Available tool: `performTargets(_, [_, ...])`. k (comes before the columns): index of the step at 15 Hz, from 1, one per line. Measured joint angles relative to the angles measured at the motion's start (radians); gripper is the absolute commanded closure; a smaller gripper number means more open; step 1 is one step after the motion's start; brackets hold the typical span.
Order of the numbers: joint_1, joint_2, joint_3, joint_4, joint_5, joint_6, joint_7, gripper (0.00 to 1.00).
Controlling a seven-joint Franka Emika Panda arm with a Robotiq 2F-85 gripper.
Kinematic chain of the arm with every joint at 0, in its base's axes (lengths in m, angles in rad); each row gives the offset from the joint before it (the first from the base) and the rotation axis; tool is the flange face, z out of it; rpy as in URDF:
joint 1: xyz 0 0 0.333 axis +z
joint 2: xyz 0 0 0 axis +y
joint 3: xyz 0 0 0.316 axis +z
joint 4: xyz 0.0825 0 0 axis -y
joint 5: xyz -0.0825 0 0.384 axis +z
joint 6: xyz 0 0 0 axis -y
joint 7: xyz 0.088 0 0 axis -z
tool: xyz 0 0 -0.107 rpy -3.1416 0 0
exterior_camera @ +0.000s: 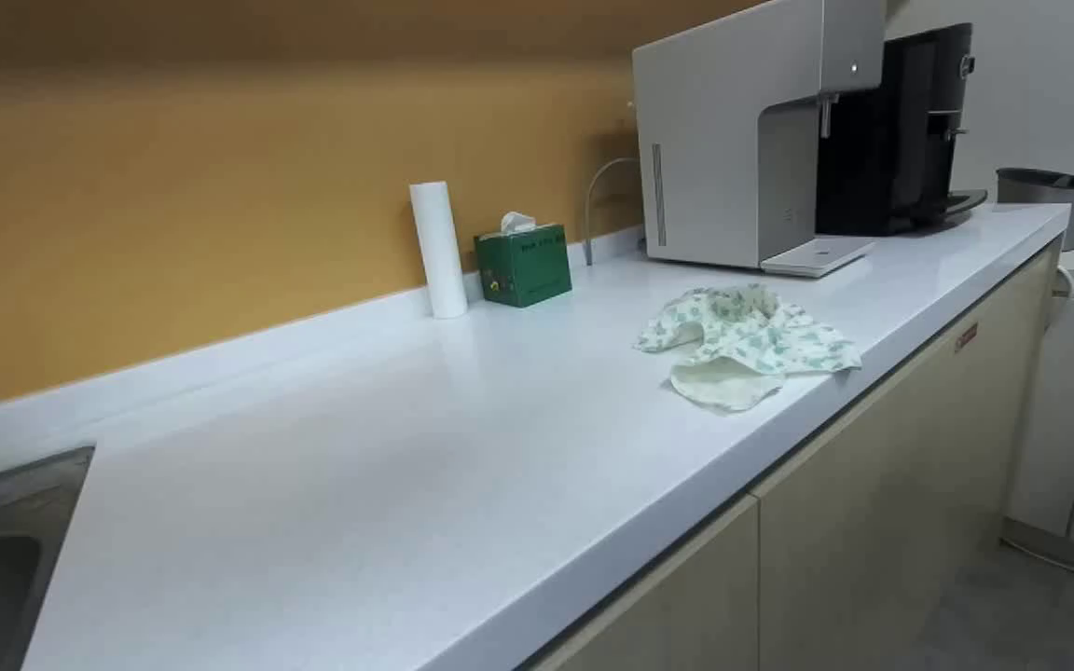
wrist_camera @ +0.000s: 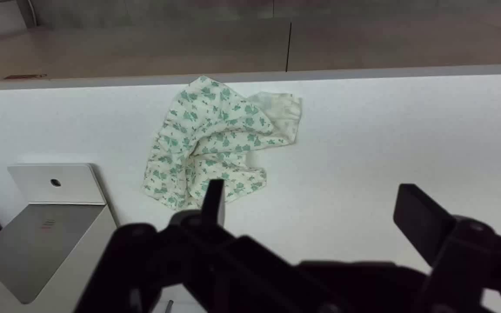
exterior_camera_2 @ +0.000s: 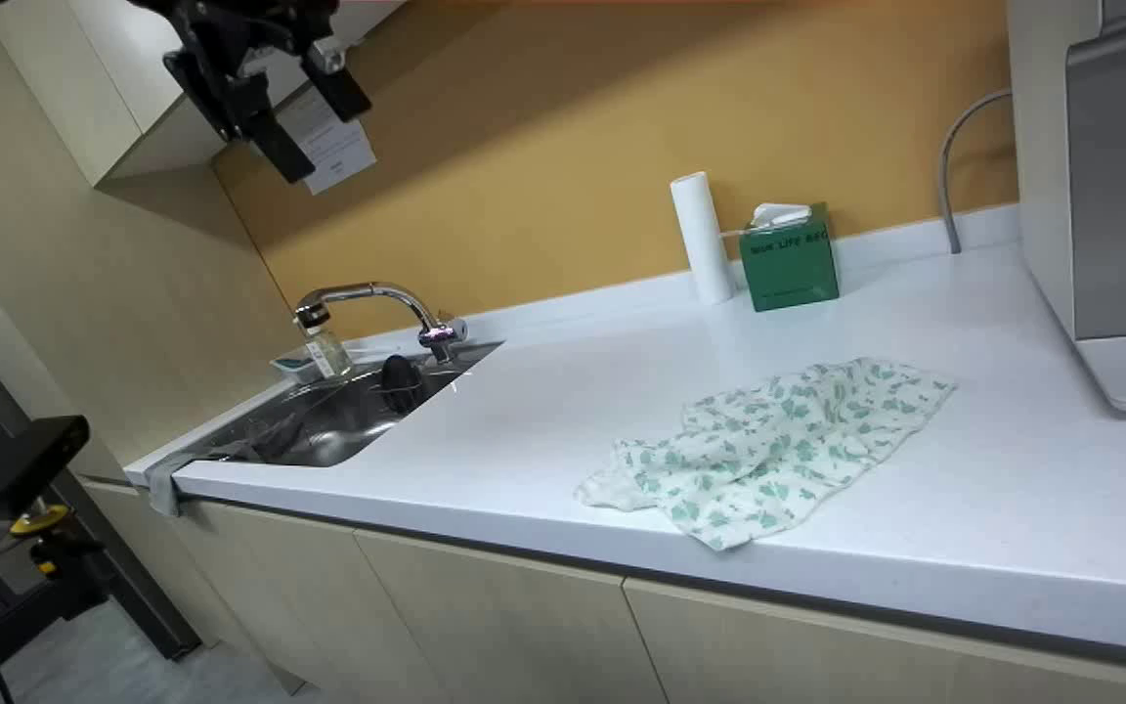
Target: Use the cloth on the right to wipe the counter
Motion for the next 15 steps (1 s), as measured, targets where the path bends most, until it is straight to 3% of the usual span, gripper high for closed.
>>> performTargets(15, [-0.013, 0.005, -0.004, -0.015, -0.035, 0.031, 0.011, 0.0])
